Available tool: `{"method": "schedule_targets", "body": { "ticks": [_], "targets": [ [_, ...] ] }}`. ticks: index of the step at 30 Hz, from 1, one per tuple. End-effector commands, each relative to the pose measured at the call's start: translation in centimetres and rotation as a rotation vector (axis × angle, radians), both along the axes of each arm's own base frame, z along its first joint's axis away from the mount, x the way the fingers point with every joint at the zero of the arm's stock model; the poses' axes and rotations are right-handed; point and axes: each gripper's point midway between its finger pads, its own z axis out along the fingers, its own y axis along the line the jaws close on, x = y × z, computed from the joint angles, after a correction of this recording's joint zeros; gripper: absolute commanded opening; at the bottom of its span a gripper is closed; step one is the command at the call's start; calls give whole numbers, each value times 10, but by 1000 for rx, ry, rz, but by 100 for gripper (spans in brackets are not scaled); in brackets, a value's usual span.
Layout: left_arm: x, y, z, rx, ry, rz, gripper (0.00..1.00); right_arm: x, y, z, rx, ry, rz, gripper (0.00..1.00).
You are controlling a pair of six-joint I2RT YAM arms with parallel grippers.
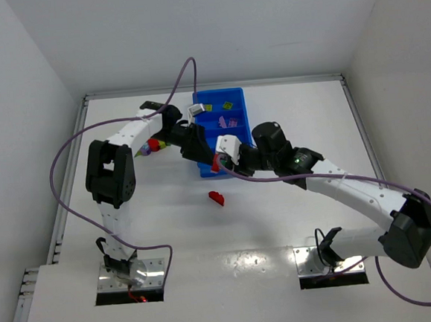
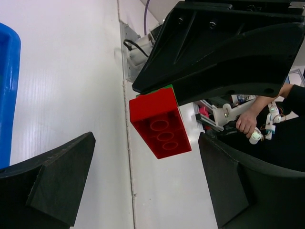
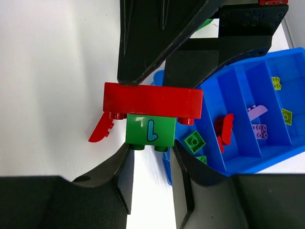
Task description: Sort the legos into containers by color
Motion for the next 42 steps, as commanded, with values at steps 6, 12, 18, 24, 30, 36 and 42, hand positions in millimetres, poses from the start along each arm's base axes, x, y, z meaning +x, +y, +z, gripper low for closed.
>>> {"method": "schedule_targets", "body": {
  "ticks": [6,12,18,24,30,36,42],
  "targets": [
    [-3,-11,28,-105,-74,-23,83,5,20,24,56,-57,23,0],
    [-1,-12,28,-106,-75,-22,47,10,22,25,43,-90,1,0],
    [-1,-12,23,-82,-35,-18,3,24,5,23,3,-155,-115,0],
    [2,-6,21,-90,-33,0,0,11,-18,16,-36,-165,-138,0],
    [7,8,26,-85,-126,35,0,-10,-38,7,-57,-132,-126,0],
    [30,10,31,79,-230,113,0,-12,-45,-3,-44,-70,-163,0],
    [94,25,49,231,-472,530,0,-22,-37,-8,-24,-17,-113,0]
  ]
}}
